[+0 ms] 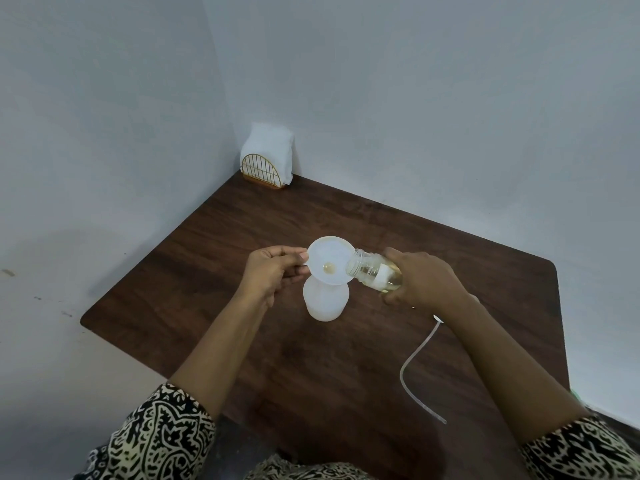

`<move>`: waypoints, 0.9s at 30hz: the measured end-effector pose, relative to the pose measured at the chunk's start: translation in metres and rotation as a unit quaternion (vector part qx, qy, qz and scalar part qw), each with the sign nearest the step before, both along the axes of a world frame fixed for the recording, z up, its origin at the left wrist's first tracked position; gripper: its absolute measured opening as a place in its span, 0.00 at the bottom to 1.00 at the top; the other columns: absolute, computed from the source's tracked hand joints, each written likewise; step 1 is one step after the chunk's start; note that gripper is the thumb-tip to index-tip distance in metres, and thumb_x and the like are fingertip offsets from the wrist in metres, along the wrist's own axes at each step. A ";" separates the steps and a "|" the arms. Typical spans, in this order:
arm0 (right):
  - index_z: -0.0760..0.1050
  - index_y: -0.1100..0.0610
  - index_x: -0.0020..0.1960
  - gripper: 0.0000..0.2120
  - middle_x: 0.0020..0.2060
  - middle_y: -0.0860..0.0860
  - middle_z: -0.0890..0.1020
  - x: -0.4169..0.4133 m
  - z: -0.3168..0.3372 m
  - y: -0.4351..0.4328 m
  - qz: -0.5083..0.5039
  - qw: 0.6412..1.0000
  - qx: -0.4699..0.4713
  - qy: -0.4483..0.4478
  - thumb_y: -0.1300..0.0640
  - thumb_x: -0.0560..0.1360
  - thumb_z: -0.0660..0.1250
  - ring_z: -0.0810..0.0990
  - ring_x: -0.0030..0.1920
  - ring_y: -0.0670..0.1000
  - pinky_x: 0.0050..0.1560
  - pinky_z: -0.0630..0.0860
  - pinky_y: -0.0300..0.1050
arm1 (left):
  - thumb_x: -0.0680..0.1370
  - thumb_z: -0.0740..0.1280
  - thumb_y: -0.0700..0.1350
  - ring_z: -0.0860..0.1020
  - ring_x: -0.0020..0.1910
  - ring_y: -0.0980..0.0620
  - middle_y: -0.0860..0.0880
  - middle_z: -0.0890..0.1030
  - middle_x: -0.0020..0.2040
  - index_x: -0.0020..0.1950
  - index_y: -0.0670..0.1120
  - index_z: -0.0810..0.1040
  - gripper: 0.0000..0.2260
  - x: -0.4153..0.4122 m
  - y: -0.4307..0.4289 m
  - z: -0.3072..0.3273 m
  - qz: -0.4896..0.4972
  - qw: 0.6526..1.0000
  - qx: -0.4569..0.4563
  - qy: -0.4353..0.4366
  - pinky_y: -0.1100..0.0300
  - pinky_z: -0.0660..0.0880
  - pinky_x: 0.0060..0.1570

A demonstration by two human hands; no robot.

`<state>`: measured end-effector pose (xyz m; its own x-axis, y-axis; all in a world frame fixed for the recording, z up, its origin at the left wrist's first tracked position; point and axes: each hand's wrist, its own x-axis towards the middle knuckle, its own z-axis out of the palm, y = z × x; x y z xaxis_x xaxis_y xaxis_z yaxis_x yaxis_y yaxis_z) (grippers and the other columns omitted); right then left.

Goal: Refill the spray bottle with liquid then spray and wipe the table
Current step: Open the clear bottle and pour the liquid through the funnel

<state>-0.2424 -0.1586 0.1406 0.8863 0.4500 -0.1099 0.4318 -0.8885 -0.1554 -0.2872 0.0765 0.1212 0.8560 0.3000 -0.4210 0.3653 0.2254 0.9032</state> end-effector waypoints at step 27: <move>0.69 0.50 0.57 0.22 0.46 0.47 0.81 0.001 0.000 -0.002 0.015 1.000 -0.015 -0.016 0.47 0.66 0.71 0.76 0.43 0.51 0.37 0.65 0.42 | 0.74 0.71 0.35 0.82 0.30 0.56 0.48 0.84 0.32 0.45 0.40 0.82 0.03 -0.001 0.000 0.000 0.002 1.000 -0.001 -0.002 0.65 0.79 0.33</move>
<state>-0.2413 -0.1601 0.1406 0.8754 0.4740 -0.0947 0.4633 -0.8787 -0.1149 -0.2878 0.0761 0.1209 0.8568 0.3022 -0.4177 0.3607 0.2275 0.9045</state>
